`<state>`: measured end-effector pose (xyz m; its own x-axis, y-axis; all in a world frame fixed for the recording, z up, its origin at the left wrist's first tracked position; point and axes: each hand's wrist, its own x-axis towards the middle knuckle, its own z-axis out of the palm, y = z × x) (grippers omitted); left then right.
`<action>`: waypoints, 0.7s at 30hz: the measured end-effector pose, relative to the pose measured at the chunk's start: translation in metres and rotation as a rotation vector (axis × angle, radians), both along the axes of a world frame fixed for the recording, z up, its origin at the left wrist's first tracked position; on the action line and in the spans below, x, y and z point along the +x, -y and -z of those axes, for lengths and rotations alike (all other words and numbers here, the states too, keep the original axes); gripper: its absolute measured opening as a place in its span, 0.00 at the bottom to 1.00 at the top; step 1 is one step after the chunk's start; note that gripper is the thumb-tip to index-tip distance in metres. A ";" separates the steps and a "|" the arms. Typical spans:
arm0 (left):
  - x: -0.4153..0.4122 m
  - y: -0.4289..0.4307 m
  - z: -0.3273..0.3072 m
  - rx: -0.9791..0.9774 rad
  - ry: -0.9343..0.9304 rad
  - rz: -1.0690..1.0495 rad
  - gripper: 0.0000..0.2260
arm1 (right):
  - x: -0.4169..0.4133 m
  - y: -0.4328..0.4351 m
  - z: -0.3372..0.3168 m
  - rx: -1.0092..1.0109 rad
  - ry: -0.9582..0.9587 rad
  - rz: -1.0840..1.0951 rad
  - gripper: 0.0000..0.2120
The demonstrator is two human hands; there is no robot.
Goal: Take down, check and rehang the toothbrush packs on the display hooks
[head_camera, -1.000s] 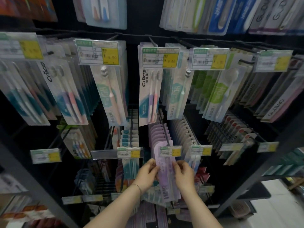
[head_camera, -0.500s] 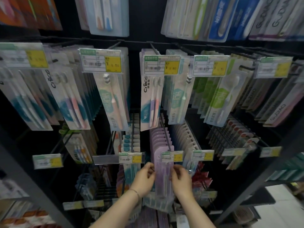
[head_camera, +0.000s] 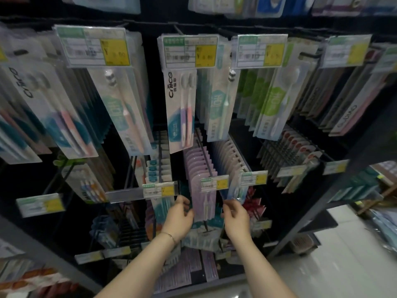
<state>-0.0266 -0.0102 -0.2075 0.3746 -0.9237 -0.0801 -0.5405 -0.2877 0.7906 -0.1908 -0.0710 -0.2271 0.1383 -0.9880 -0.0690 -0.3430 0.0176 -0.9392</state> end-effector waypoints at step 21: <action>-0.100 0.037 0.029 -0.025 0.681 0.504 0.12 | -0.099 0.015 0.021 -0.483 -0.902 -0.033 0.07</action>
<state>-0.1268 -0.0470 -0.2364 -0.1234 -0.9917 0.0363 -0.9601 0.1286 0.2484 -0.2901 -0.0857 -0.2486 0.2597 -0.9346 0.2431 -0.9190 -0.3165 -0.2352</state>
